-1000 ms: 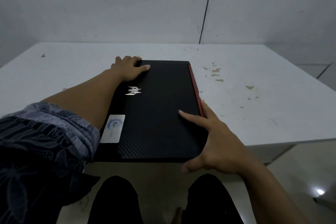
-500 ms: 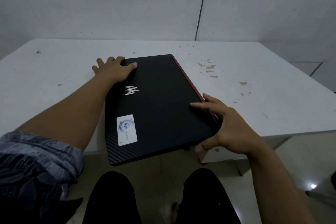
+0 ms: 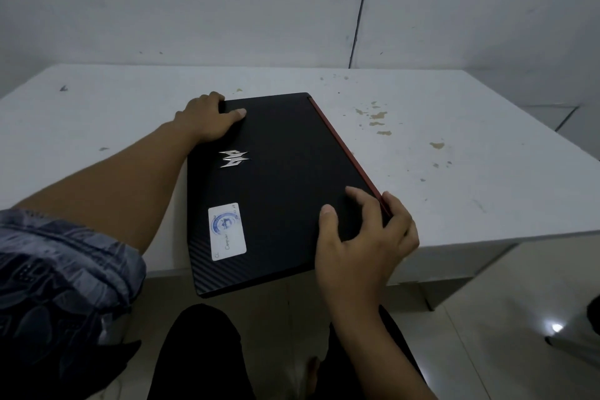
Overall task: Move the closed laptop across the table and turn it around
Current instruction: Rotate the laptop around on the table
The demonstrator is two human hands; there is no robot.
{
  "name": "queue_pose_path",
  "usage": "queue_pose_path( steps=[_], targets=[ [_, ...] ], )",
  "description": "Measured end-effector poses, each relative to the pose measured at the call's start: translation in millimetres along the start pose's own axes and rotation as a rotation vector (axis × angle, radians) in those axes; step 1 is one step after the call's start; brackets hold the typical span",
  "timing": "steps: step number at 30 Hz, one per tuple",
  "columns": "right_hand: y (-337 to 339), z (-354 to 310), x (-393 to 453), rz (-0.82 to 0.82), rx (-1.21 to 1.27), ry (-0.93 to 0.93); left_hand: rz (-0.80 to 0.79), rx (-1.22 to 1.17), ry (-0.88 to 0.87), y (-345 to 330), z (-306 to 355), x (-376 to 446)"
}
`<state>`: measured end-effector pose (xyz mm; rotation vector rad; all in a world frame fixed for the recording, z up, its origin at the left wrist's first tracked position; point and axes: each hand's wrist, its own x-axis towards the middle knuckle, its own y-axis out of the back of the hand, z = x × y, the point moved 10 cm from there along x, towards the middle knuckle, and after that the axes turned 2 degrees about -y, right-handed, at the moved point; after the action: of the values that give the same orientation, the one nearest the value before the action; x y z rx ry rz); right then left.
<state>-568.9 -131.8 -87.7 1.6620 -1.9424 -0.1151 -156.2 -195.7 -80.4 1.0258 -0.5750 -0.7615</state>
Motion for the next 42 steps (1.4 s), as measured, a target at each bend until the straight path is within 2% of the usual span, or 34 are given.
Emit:
queue_pose_path(
  steps=[6, 14, 21, 26, 31, 36, 42],
  targets=[
    [-1.3, 3.4, 16.5, 0.035, -0.004, 0.008, 0.004, -0.009, 0.019, 1.5, -0.6, -6.5],
    [-12.0, 19.5, 66.5, -0.159, -0.183, -0.06, 0.069, 0.089, 0.147, 5.2, -8.0, -29.2],
    [-25.7, 25.4, 112.0, -0.345, -0.146, 0.018, 0.159, 0.106, 0.283, 10.6, -21.6, -63.5],
    [-27.2, 25.3, 126.5, -0.386, -0.124, 0.025, 0.192, 0.163, 0.352, 12.4, -23.0, -78.2],
    [-15.7, 32.9, 87.6, -0.355, -0.109, -0.143, 0.13, 0.157, 0.307, 24.8, -23.0, -62.2],
    [-19.7, 15.1, 12.0, -0.443, -0.188, -0.044, 0.037, -0.072, 0.034, 19.8, -2.7, -41.9],
    [-25.3, 10.6, 10.6, -0.467, -0.211, -0.07, 0.059, -0.084, 0.037, 17.4, -9.1, -49.6]
  ],
)
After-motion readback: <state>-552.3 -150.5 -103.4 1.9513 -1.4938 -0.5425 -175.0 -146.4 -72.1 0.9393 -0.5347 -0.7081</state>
